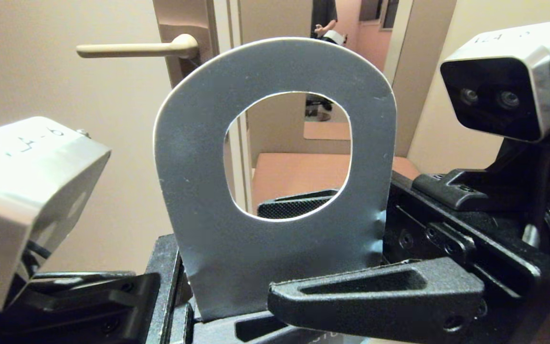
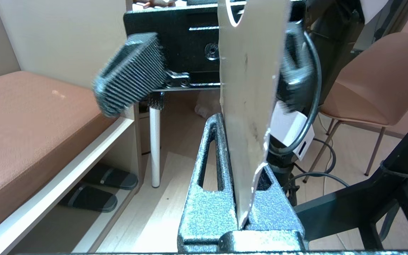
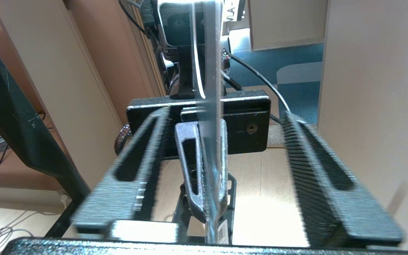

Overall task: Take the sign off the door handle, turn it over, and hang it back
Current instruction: Hand it to the other hand

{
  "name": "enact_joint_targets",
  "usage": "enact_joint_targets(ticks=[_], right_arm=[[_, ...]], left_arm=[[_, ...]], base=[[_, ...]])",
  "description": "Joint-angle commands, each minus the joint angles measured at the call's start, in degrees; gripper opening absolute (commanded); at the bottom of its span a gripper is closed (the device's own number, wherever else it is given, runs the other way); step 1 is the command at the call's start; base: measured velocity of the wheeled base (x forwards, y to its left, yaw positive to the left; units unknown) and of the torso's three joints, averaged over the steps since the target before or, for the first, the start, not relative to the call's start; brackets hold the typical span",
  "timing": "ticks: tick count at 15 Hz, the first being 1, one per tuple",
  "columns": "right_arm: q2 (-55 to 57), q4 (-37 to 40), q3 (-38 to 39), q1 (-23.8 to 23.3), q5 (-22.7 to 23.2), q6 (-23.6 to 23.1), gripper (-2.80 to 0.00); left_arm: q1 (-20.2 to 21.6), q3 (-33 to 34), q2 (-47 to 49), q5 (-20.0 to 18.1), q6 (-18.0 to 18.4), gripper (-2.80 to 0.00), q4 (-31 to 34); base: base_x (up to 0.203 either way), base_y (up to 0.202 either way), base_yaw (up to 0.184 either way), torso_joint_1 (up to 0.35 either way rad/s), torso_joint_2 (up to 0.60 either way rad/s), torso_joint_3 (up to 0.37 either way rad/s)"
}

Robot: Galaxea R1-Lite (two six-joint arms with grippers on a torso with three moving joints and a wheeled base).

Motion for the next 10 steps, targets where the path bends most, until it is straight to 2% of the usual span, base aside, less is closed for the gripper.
enact_joint_targets(ticks=[1, 6, 10], right_arm=[[-0.17, -0.32, 0.05, 0.02, 0.31, 0.12, 0.0], [-2.41, -0.32, 3.87, -0.47, -1.52, 0.12, 0.0], [-4.0, -0.32, 5.05, -3.71, -2.42, 0.12, 0.0]], left_arm=[[0.01, 0.43, -0.11, 0.13, -0.06, -2.8, -0.21], [1.0, 2.67, -2.05, 0.54, -0.14, -2.8, -0.19], [5.08, 2.84, -2.54, 0.54, -0.02, -2.8, -0.13]], base=[[0.0, 0.0, 0.0, 0.0, 0.0, 0.0], [0.0, 0.0, 0.0, 0.0, 0.0, 0.0], [0.0, 0.0, 0.0, 0.0, 0.0, 0.0]])
